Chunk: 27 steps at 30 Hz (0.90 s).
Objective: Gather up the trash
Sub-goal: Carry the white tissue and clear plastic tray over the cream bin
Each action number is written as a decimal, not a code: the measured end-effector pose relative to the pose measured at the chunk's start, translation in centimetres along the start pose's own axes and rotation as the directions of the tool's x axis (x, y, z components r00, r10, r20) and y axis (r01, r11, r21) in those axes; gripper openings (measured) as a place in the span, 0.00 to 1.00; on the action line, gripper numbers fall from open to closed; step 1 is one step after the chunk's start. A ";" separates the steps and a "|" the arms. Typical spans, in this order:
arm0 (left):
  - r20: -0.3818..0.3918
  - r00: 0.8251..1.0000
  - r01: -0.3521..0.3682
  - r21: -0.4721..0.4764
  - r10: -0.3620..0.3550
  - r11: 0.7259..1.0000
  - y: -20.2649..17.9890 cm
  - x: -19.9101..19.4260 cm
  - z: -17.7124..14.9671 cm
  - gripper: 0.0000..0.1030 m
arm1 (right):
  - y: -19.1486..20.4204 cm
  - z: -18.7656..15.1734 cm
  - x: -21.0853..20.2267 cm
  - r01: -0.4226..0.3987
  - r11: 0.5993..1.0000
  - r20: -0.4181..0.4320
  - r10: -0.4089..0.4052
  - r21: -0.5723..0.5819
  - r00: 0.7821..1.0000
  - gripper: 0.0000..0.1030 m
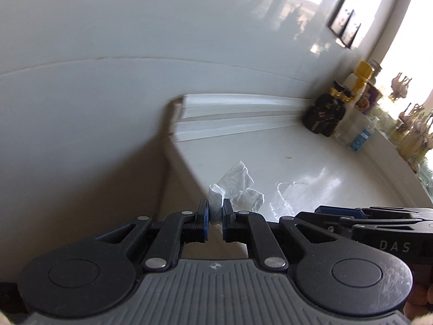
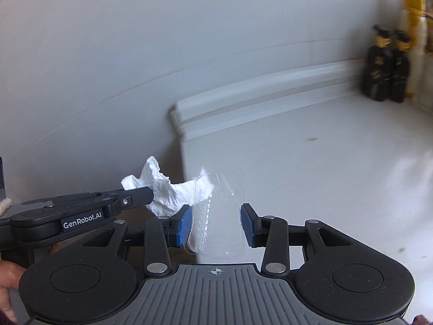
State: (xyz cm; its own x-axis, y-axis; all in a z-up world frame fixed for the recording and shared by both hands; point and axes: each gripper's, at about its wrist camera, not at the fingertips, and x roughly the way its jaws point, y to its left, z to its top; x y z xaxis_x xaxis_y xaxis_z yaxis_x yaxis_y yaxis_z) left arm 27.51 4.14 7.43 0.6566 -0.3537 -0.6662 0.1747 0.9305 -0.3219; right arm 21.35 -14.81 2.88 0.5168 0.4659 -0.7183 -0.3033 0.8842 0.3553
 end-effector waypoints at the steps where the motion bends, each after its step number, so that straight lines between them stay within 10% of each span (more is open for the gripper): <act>1: -0.004 1.000 -0.007 -0.004 0.007 1.000 0.6 -0.1 -0.3 0.08 | 0.5 -0.2 0.5 -0.010 1.000 -0.009 0.010 -0.009 1.000 0.37; 27: -0.161 0.982 -0.139 -0.237 0.102 0.962 12.8 2.3 -10.4 0.08 | 9.3 -7.4 11.3 -0.129 0.977 -0.205 0.092 -0.172 0.974 0.38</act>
State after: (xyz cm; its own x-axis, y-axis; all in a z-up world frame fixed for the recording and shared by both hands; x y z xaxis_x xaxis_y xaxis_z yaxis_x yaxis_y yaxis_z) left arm 23.63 14.21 -5.18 0.5445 -0.2677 -0.7949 -0.0968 0.9213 -0.3766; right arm 18.44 -1.56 -6.40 0.3112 0.5285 -0.7898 -0.5004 0.7977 0.3366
